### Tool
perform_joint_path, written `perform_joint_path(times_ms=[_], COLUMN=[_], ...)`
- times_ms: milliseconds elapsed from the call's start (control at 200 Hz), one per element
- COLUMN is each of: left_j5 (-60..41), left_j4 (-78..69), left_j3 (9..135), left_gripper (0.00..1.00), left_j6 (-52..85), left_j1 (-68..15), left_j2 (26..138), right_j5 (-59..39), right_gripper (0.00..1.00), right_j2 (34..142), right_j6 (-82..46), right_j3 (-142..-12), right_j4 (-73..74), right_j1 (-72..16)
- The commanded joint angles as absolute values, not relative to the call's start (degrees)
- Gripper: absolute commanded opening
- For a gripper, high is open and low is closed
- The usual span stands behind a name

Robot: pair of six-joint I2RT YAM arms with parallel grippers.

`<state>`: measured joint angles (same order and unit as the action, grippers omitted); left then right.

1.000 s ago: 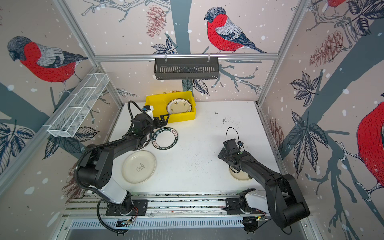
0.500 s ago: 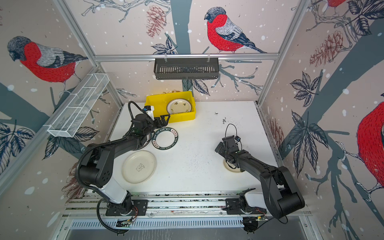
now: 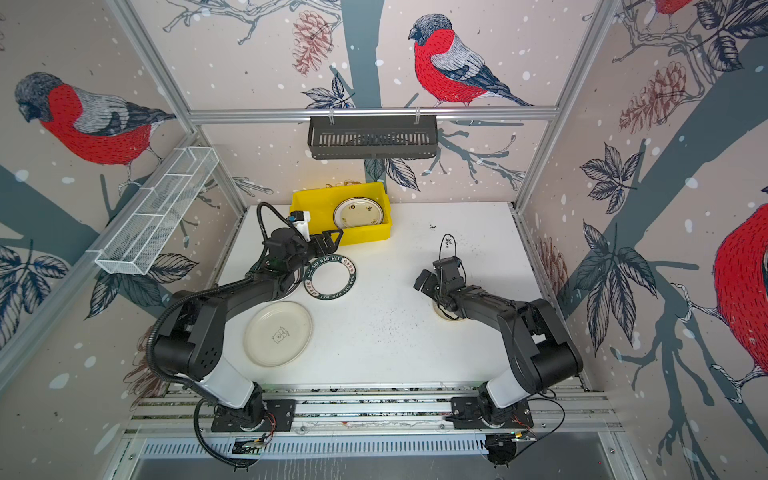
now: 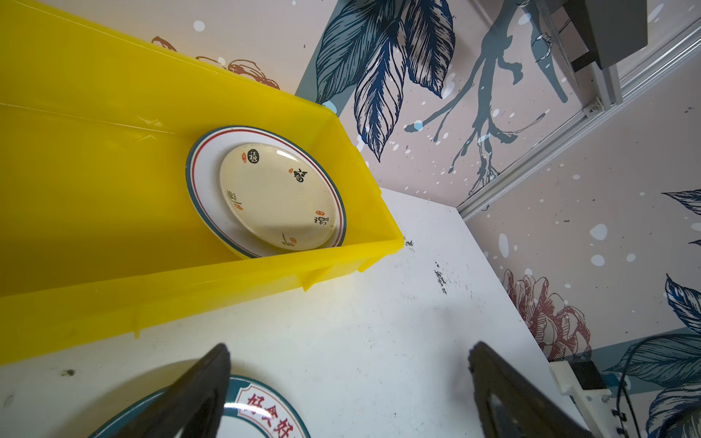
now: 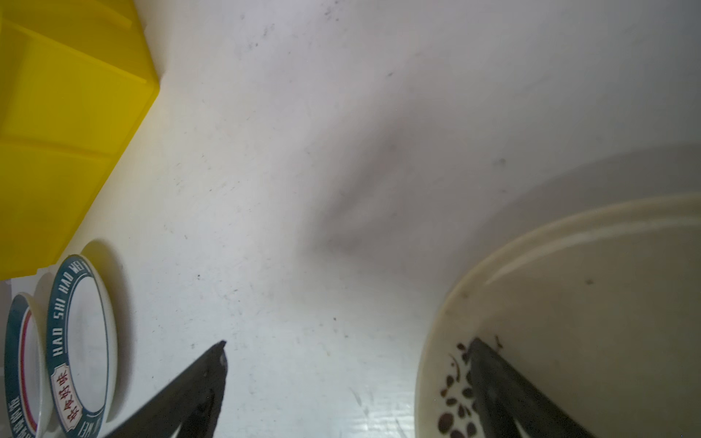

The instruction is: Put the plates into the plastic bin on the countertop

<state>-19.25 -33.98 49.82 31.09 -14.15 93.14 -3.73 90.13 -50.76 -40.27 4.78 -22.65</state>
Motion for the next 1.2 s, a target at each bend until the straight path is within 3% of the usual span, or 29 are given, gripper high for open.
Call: perform_joint_path(times_ms=[0,270,715,901,1196], left_j5=[-18.13,-16.09,-16.34,-17.84,-19.04], left_j4=[-35.43,-32.28,-31.99,-32.17,-32.9], left_j3=[48.9,47.99,48.33,48.53,48.6], left_gripper=[0.97,0.97,0.97,0.97,0.97], left_j6=[30.67,29.52,29.88,30.66,31.72], left_j1=[-14.24,-14.24,-15.83,-16.73,-18.6], left_j2=[91.41,87.92,88.86,89.06,88.59], right_j5=[-9.68,-15.79,-19.05,-15.32,-17.48], right_gripper=[0.99,0.99,0.99,0.99,0.99], right_j2=[93.72,98.0,88.01,83.31,77.45], right_j6=[-49.73,-46.98,-43.44,-41.24,-36.18], right_j3=[-42.85,-47.8,-48.45,-47.4,-41.28], right_j4=[-1.06,2.46,0.92,-4.29,-8.52], right_j1=[-23.67,-26.53,-26.24,-20.43,-7.96])
